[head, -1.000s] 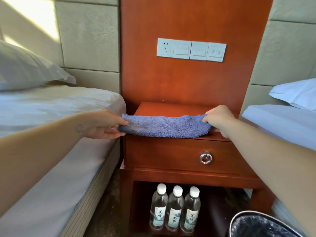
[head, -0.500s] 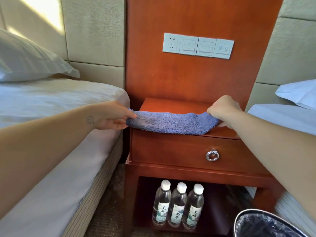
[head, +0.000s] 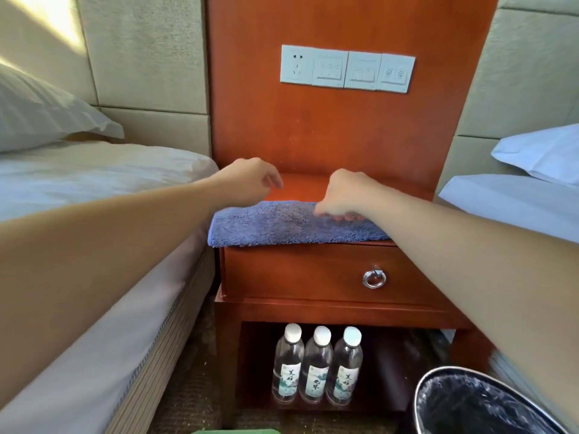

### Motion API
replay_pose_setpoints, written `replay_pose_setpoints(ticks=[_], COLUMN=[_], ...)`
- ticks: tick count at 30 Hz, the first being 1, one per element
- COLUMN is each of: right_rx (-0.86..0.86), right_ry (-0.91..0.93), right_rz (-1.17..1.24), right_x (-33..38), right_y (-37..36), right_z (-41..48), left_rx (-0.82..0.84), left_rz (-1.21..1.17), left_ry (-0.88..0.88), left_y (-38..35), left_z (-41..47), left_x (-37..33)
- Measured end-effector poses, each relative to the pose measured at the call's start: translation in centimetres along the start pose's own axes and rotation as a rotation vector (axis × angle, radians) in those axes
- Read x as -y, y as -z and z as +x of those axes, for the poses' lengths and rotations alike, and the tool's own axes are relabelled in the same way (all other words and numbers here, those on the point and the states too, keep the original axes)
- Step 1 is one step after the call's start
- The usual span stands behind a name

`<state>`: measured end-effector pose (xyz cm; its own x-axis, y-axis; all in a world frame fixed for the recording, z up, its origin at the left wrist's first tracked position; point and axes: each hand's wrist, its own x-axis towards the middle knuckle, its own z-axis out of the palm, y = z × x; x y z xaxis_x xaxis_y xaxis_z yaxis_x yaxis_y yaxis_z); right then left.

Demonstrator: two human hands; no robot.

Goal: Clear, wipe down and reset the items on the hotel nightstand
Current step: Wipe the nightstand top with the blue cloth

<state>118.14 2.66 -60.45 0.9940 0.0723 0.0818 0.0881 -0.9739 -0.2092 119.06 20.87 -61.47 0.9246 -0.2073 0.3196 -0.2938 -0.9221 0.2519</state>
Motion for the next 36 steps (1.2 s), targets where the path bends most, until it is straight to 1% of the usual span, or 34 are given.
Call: replay_pose_setpoints(ticks=[2,4,5,7,9,12,15,17,20,22,23,25,27,29,31,33,36], right_rx=[0.118,0.206,0.214,0.168,0.173,0.280,0.285,0.223,0.141,0.118,0.091,0.015,-0.033,-0.044,-0.070,-0.094,-0.114], right_ry=[-0.012,-0.031,-0.031,-0.022,-0.017,-0.036,-0.004,0.050,0.068,0.055,0.052,0.043,0.001,-0.036,-0.033,-0.026,-0.038], right_rz=[-0.005,0.006,-0.010,-0.072,-0.108,-0.074,-0.086,-0.089,-0.095,-0.058,-0.033,0.039,0.256,0.479,0.618,0.751,0.909], right_x=[1.0,1.5,1.6,1.9,2.2,2.4,2.6,3.0,2.9,2.2,1.6,0.4,-1.0,-2.3,-3.2,-3.8,-4.3], right_y=[0.4,0.4,0.2,-0.4,-0.5,-0.1,-0.1,-0.7,-1.2,-0.6,0.0,1.9,4.0,6.0,7.5,8.5,8.8], right_z=[-0.4,-0.4,-0.3,0.0,0.2,0.5,0.6,0.6,0.6,0.7,0.7,1.1,1.6,1.9,2.2,2.3,2.8], left_rx=[0.096,0.177,0.207,0.264,0.330,0.462,0.424,0.386,0.345,0.316,0.292,0.191,0.091,0.034,0.023,0.053,0.080], left_rz=[0.100,0.252,0.323,0.413,0.437,0.409,0.470,0.557,0.685,0.678,0.613,0.382,0.144,-0.131,-0.412,-0.626,-0.835], left_ry=[-0.073,-0.132,-0.157,-0.208,-0.266,-0.305,-0.333,-0.350,-0.445,-0.465,-0.430,-0.342,-0.270,-0.203,-0.123,-0.046,-0.011], left_y=[-0.5,-1.3,-1.8,-2.4,-2.0,-0.7,-0.8,-1.1,-0.8,-0.3,0.1,1.5,2.9,4.1,4.9,5.3,5.1], left_z=[1.5,3.0,3.5,4.4,4.8,5.4,6.0,6.2,6.0,6.1,6.1,6.2,6.2,5.9,5.5,5.2,4.8], left_x=[-1.3,-2.2,-2.5,-2.5,-2.3,-2.1,-1.9,-1.8,-1.3,-0.4,0.0,0.3,0.2,-0.4,-0.9,-1.4,-2.0])
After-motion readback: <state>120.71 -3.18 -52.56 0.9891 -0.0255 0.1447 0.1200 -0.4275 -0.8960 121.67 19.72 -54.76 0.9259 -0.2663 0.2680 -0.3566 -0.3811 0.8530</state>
